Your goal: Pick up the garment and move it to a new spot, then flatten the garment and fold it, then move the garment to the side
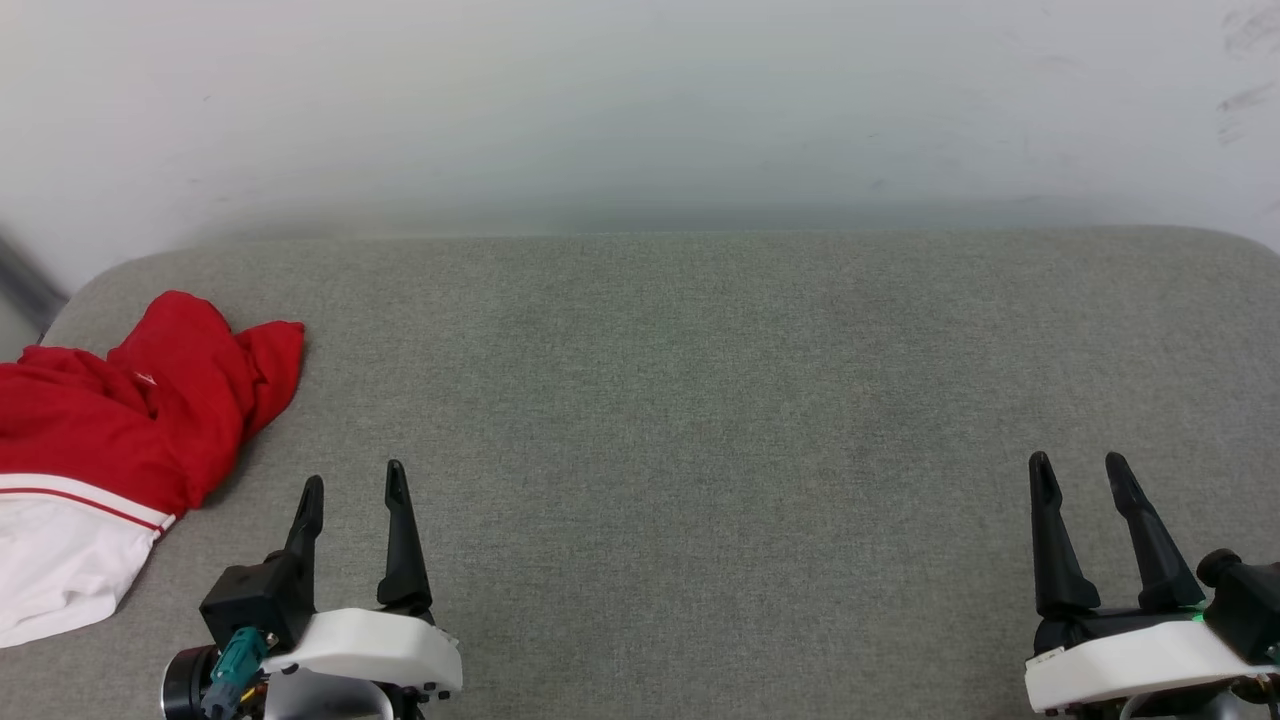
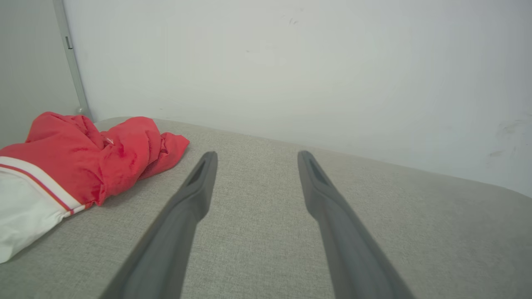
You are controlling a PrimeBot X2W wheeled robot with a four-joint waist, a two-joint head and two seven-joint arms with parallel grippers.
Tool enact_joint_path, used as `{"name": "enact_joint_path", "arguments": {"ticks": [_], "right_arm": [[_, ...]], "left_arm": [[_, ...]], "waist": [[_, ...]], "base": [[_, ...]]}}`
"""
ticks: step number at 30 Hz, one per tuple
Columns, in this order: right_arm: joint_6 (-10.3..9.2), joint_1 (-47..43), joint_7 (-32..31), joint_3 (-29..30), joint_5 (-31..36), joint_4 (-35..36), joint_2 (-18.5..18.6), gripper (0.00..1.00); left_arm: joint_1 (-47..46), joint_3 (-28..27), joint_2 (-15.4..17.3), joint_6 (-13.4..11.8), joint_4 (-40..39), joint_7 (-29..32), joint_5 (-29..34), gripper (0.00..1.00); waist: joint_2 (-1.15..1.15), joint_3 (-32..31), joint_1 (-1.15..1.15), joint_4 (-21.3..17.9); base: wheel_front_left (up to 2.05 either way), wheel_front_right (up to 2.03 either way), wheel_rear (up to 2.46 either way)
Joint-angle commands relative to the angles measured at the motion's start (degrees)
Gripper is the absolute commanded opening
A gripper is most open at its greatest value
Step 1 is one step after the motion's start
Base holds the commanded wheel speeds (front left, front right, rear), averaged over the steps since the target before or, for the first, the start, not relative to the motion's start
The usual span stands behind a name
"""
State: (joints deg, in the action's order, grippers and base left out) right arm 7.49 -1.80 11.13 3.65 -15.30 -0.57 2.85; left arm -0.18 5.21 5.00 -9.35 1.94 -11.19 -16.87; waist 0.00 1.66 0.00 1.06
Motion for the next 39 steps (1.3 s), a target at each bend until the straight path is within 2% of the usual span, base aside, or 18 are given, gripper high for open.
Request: {"name": "enact_joint_path", "arguments": {"ticks": [1,22,34,39], "right_arm": [[0.0,-0.3,0.5,-0.1,1.3,0.7,0.1,1.0],[-0.01,-1.7,2.9,-0.2,8.1,1.6,0.0,1.0],[-0.01,-2.1,4.0,-1.1,10.0,1.8,0.0,1.0],[-0.01,-2.3,4.1,-1.3,8.8,1.4,0.0,1.0]], "left_arm": [[0.4,0.2,0.4,-0.4,-0.6,-0.5,1.3,1.0],[1.5,0.5,-0.5,0.3,-1.3,-2.9,10.2,1.0],[2.2,-1.2,-1.5,2.4,-1.6,-4.0,13.1,1.0],[2.2,-2.2,-1.9,3.8,-1.0,-4.0,12.3,1.0]], "waist": [[0.0,0.0,0.0,0.0],[0.0,0.0,0.0,0.3],[0.0,0.0,0.0,0.2],[0.0,0.2,0.0,0.2]], "base": [[0.0,0.0,0.0],[0.0,0.0,0.0],[0.0,0.0,0.0],[0.0,0.0,0.0]]}}
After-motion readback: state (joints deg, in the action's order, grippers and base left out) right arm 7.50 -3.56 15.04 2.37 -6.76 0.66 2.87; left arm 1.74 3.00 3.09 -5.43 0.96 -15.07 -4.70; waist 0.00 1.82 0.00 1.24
